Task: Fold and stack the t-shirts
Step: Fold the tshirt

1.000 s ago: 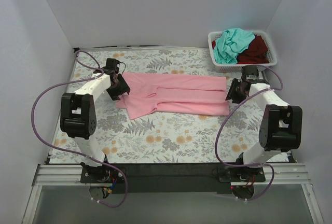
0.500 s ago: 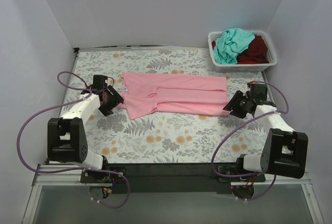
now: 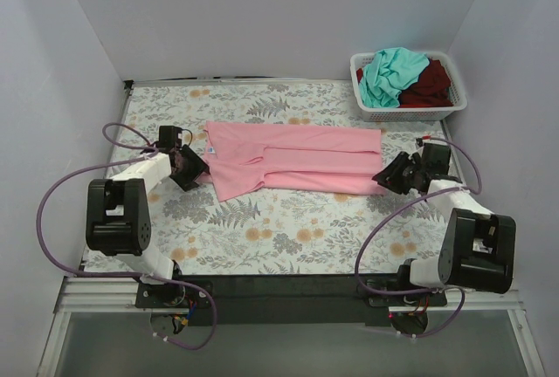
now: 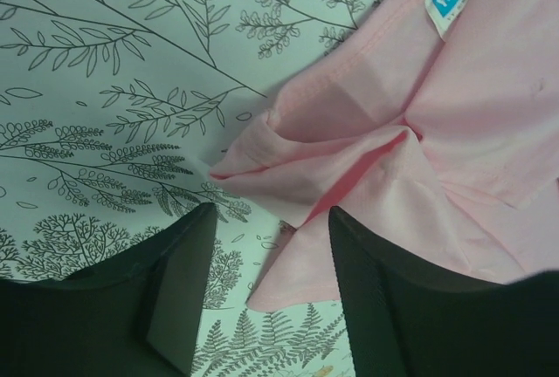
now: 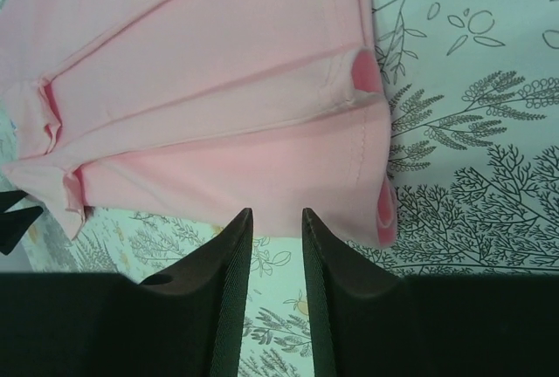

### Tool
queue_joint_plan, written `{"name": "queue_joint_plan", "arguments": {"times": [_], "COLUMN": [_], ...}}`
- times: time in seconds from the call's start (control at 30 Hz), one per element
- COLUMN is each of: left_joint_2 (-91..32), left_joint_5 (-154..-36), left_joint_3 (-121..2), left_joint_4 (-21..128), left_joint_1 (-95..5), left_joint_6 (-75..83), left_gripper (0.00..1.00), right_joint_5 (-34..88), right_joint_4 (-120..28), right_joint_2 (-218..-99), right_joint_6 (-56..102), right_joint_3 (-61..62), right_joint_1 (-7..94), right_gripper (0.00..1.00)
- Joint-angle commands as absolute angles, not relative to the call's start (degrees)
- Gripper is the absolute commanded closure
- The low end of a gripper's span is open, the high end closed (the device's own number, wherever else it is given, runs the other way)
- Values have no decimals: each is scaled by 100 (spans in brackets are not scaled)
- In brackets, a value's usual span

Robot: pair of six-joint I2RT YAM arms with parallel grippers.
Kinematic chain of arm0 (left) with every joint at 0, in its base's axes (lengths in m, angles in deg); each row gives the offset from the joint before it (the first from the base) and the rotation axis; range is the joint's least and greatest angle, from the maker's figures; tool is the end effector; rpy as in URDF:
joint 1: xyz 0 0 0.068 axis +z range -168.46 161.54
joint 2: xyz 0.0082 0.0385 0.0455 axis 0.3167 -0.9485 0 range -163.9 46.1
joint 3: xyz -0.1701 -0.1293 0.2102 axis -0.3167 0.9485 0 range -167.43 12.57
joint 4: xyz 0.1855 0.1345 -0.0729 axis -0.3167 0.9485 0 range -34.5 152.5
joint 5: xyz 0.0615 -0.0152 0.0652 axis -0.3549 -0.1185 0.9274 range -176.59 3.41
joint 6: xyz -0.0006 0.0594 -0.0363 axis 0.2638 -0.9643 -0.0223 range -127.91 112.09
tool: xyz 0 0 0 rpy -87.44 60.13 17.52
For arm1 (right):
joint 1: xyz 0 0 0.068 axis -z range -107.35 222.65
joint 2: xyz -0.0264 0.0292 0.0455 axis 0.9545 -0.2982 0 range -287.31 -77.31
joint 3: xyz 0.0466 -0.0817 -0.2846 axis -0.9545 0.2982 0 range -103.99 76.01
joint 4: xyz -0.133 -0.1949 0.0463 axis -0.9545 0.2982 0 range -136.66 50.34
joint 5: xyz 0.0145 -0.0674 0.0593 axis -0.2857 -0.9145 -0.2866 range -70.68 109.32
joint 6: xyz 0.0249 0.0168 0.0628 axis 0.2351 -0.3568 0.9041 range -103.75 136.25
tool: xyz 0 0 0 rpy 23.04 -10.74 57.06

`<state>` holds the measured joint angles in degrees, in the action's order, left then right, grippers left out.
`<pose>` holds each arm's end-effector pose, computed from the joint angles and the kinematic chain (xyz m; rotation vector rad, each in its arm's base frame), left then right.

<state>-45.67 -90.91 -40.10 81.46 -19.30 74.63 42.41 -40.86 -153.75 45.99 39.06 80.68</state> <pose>0.2943 -0.0084 0.1930 -1.8295 2.1517 -0.4951 0.2508 -0.0130 0.2123 0.5784 2.3058 0.6587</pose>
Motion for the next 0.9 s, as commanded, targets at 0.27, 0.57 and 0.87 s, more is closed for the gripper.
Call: {"name": "queue_joint_plan", "arguments": {"times": [0.27,0.57,0.87], "left_joint_2": [-4917,-4645,-3222], "left_joint_5": [-8861,-8501,-9308], "left_joint_3": [-3964,-3841,-3280], "left_joint_4": [8073,8433,8521], "left_joint_1": [-1855,-1662,-1758], "left_joint_6": [7488,7453,7207], "left_gripper": [61,63,39], "right_joint_5": [4086,3743,3655], "right_joint_4": [-4807,-4281,-3788], "right_joint_2": [-16063,-15624,-14886], "right_joint_6": [4561,4332,4086], "right_joint_3": [4682,4569,4270], "right_joint_1": [8706,8759,8391], "right_gripper": [69,68,54]}}
